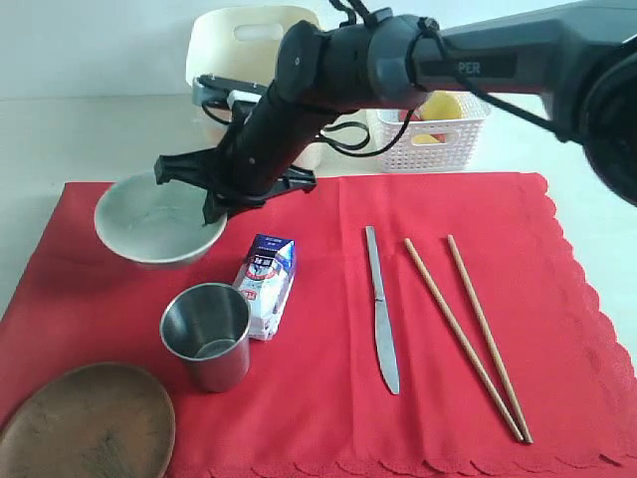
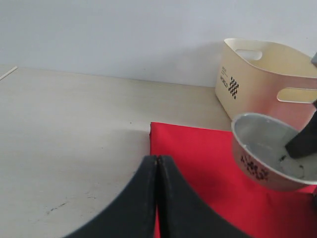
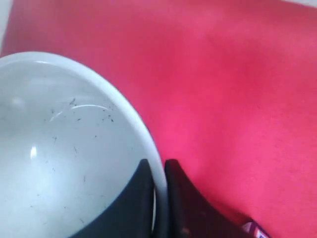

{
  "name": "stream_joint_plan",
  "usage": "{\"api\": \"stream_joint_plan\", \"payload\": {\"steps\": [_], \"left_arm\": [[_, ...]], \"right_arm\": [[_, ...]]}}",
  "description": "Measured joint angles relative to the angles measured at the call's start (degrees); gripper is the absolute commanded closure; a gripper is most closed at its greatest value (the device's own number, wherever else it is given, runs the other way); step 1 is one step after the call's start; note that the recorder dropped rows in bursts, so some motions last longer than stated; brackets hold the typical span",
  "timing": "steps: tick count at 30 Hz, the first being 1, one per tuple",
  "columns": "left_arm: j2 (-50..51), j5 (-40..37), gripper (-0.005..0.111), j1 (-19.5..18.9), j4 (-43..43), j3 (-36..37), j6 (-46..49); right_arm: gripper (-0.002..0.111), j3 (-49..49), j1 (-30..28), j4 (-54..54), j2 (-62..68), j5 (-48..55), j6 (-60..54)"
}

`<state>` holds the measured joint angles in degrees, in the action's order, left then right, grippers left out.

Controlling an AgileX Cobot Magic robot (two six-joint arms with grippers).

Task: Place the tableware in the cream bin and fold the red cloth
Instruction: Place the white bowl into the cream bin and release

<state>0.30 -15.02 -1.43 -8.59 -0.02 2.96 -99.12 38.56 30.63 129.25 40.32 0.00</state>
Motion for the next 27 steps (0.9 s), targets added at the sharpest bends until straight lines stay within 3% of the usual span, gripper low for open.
{"api": "stream_joint_plan", "payload": {"steps": [10,22,24,27], "left_arm": [[0.0,0.0,0.104,0.0,0.0,0.0,0.0],[0.0,0.0,0.104,0.0,0.0,0.0,0.0],[0.0,0.0,0.104,0.0,0.0,0.0,0.0],[0.0,0.0,0.104,0.0,0.0,0.0,0.0]], "right_arm": [[0.108,0.0,-0.87,0.26,-9.55,-5.87,0.0],[0.108,0.0,-10.07,0.15,-12.42,-20.59,0.61],[0.103,0.0,-10.61,0.0,-11.27,-22.74,0.88],[0.087,0.0,-10.95,-1.7,-9.17,-23.66,3.14]]}}
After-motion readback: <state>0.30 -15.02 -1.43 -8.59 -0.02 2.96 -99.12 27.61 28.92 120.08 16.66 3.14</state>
